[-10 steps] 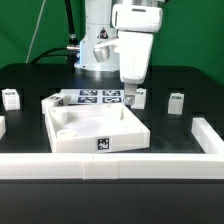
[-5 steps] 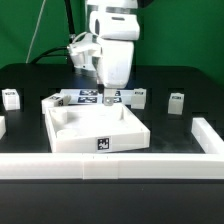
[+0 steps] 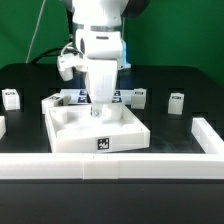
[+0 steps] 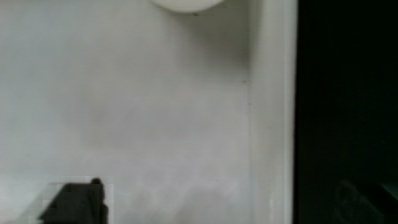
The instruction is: Assemble one leg
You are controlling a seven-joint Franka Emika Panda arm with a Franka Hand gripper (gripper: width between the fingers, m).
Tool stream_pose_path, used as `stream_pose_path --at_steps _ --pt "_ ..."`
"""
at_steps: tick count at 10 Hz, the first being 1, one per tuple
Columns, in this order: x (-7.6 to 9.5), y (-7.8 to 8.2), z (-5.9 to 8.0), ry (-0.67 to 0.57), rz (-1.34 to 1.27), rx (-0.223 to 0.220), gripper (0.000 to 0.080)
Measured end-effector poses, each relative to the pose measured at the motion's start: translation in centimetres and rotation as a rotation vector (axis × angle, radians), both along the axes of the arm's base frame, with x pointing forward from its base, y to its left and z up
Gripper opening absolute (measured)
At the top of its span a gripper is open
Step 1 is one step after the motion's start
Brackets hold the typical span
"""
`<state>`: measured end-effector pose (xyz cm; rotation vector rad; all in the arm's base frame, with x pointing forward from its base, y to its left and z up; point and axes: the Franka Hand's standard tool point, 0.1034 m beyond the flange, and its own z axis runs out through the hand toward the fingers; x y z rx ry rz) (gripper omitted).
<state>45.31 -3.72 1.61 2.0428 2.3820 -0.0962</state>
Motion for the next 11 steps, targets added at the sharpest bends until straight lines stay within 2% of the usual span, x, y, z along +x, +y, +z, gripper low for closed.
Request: stream_pose_path --at_steps 2,4,5,6,7,8,9,10,11 --pt "-0.43 0.04 -0.8 0.016 -0.002 0.004 0.065" --pt "-0.3 -0.01 -0.78 0.014 -0.003 0.004 0.065" --pt "-0.34 0.01 -0.83 0.016 -0.003 0.004 0.0561" --pt "-0.35 0.01 -0.84 0.016 -0.003 0.004 0.0427" --pt "-0.35 0.01 -0.84 0.016 -0.003 0.004 0.0427" --pt "-0.37 0.01 -0.85 0.016 -0.003 0.004 0.0249" --pt "-0.37 0.01 -0.86 0.017 -0.003 0.004 0.0114" --pt "-0.25 0.06 -0.78 0.012 -0.002 0.005 0.0114" --pt "-0.18 0.07 -0.75 0.008 -0.002 0.006 0.006"
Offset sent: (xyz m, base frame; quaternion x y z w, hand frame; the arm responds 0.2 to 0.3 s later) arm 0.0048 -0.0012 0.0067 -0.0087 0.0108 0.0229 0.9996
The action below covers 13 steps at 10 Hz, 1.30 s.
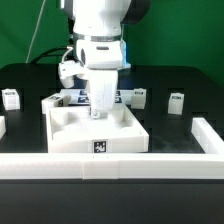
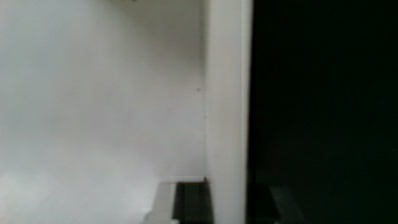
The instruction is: Assemble one leg
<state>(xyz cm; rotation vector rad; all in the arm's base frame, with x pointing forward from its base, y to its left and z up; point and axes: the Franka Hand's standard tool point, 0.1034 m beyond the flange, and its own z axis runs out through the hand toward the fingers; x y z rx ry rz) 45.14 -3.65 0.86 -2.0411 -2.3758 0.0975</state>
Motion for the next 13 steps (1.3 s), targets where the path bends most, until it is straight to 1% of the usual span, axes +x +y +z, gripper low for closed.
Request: stream_pose_path --at_steps 4,5,7,9,11,13 --pt "0.1 0.0 0.0 -0.006 0.0 0.001 0.006" --pt "0.2 0.6 0.0 -0.013 -0.049 0.003 0.006" --pt "0.5 4.2 0.0 -0.024 -0.11 0.014 0.0061" --pt "1.8 7.3 0.0 -0.032 -0.136 0.019 0.0061" --pt "3.1 9.2 0.0 -0.041 -0.135 0.022 0.0061" --pt "4.3 10.4 0.0 -0.05 -0.131 0.023 0.0061"
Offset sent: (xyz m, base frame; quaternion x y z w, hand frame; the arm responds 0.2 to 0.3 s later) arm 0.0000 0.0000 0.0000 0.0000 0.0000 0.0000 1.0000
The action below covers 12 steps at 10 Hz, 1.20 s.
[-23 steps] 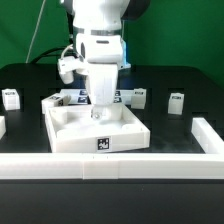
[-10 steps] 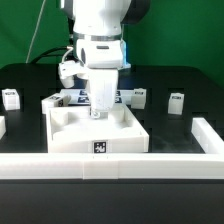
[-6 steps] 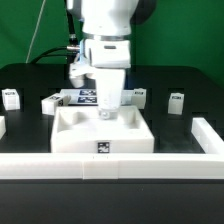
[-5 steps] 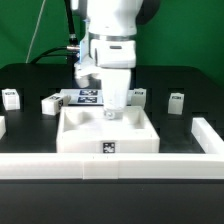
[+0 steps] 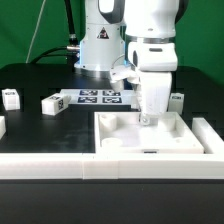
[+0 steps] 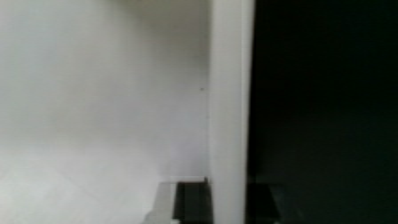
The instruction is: Assemble one leg
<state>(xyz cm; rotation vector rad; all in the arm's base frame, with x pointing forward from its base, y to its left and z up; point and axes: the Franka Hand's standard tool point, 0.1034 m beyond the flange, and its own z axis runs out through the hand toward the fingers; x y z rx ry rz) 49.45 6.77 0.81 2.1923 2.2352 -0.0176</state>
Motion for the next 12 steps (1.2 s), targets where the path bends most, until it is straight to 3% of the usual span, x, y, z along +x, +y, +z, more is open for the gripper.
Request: stream_pose_path --at_steps 4,9,11,12 --pt "0.8 1.5 0.0 0.003 -0.017 -0.004 0.0061" --pt "0.8 1.6 0.0 0.005 -0.021 -0.006 0.0064" --pt "0.8 1.6 0.0 0.005 -0.021 -0.006 0.0401" --pt "0.8 1.6 0.0 0.005 -0.021 -0.006 0.0401"
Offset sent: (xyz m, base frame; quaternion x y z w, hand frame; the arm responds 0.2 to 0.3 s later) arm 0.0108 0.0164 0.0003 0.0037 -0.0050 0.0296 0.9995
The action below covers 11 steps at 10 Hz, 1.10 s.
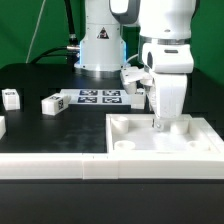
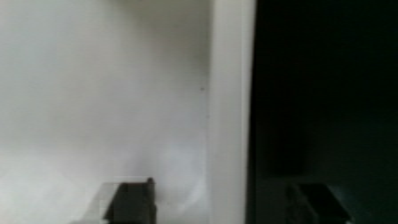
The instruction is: Assemble one leg
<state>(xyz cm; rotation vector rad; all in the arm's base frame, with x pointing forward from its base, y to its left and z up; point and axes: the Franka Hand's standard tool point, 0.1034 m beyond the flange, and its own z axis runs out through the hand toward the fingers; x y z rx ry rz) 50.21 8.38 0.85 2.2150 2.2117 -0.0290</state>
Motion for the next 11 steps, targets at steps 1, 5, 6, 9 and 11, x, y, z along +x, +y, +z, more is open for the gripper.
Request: stream_pose_path --at_steps 1,5,6,9,11 --pt "0.0 0.0 0.0 0.0 0.0 0.0 0.0581" --pt "0.0 0.0 0.0 0.0 0.0 0.0 0.0649" --pt "0.0 0.0 0.0 0.0 0.0 0.0 0.0649" --pt "-1.3 0.5 2.1 -0.016 -0.05 -0.011 0.0649" --pt "-2.3 0.8 4.7 -0.043 -0.068 -0.023 0.0649"
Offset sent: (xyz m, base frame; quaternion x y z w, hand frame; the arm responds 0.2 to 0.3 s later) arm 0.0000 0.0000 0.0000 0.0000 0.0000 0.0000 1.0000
